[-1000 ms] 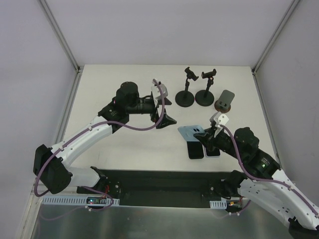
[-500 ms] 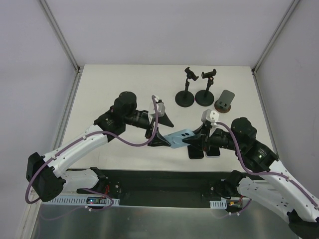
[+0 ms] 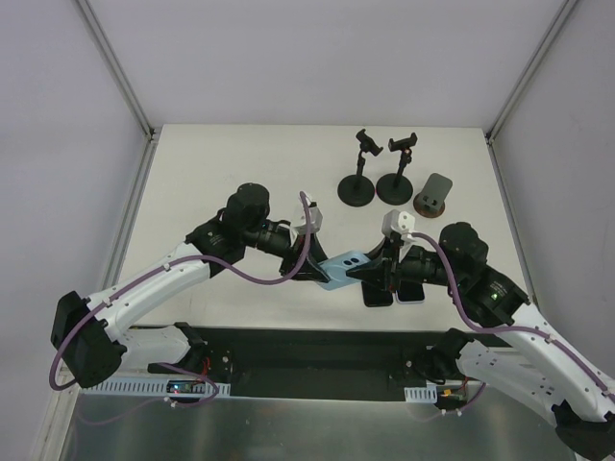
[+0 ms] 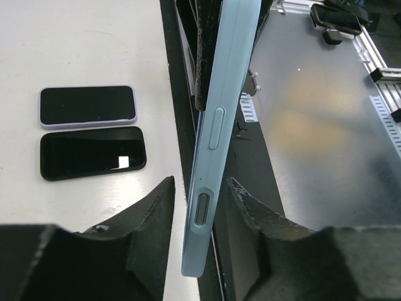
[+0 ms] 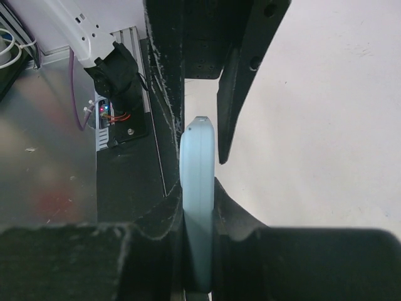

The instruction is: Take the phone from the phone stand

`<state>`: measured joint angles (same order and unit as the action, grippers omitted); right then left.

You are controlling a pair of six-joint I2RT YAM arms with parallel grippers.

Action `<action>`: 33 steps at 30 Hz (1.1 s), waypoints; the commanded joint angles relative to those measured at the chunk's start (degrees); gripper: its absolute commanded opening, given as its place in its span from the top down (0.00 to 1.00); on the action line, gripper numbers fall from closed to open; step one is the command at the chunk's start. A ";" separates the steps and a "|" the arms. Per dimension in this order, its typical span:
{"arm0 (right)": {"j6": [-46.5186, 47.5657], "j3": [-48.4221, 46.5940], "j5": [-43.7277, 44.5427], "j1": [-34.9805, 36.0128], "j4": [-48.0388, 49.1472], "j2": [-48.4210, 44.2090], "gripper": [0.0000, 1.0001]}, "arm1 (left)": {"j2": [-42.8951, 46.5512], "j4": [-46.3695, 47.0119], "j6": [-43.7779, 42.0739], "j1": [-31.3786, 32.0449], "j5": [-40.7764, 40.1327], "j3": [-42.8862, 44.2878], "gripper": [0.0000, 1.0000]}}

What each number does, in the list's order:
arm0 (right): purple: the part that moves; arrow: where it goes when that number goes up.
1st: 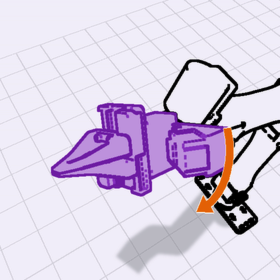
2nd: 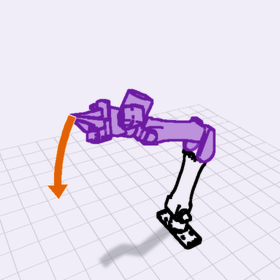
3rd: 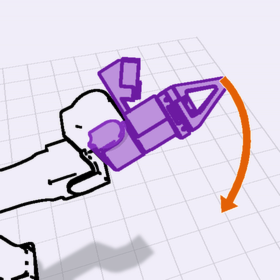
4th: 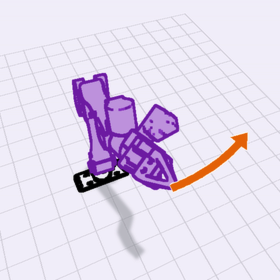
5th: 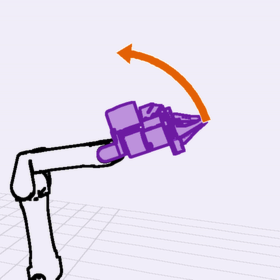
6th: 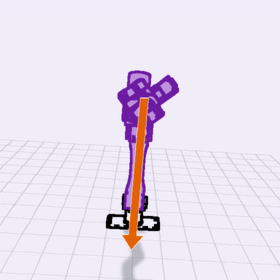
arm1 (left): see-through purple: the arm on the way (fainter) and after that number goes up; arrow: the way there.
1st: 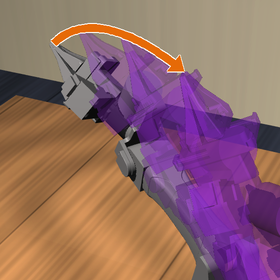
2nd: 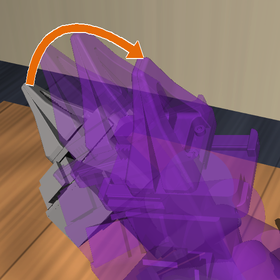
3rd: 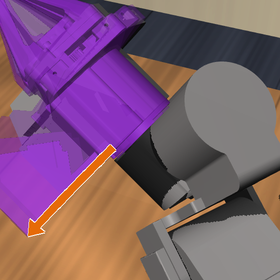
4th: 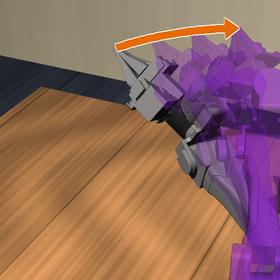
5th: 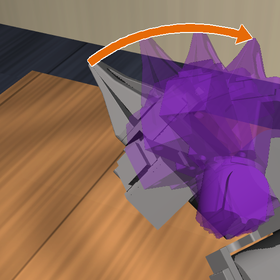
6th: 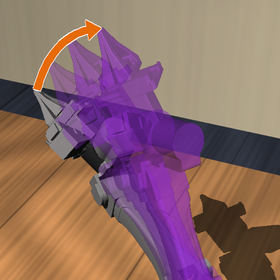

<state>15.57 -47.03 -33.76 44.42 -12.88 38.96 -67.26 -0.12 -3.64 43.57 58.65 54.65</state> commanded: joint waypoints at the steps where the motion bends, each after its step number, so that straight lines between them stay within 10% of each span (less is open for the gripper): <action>1: -0.54 -2.90 -1.84 -0.13 7.17 -0.29 0.99 | 0.12 0.38 -0.32 0.81 2.87 0.01 0.70; 7: -0.46 -1.58 3.34 -0.13 7.08 -1.16 0.78 | 0.64 0.38 -0.23 0.90 -3.62 -0.86 0.99; 19: 0.60 0.97 30.82 -0.22 3.05 -5.91 0.03 | -1.90 -0.92 16.27 2.74 -47.61 -5.61 1.00; 33: -22.50 3.34 39.65 -0.21 2.24 3.66 0.04 | -9.02 -8.40 35.18 11.70 -75.78 -0.70 1.00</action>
<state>3.88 -44.93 3.46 44.18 -12.71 39.48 -74.63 -8.88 24.64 53.32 -8.93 48.77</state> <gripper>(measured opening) 0.965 0.088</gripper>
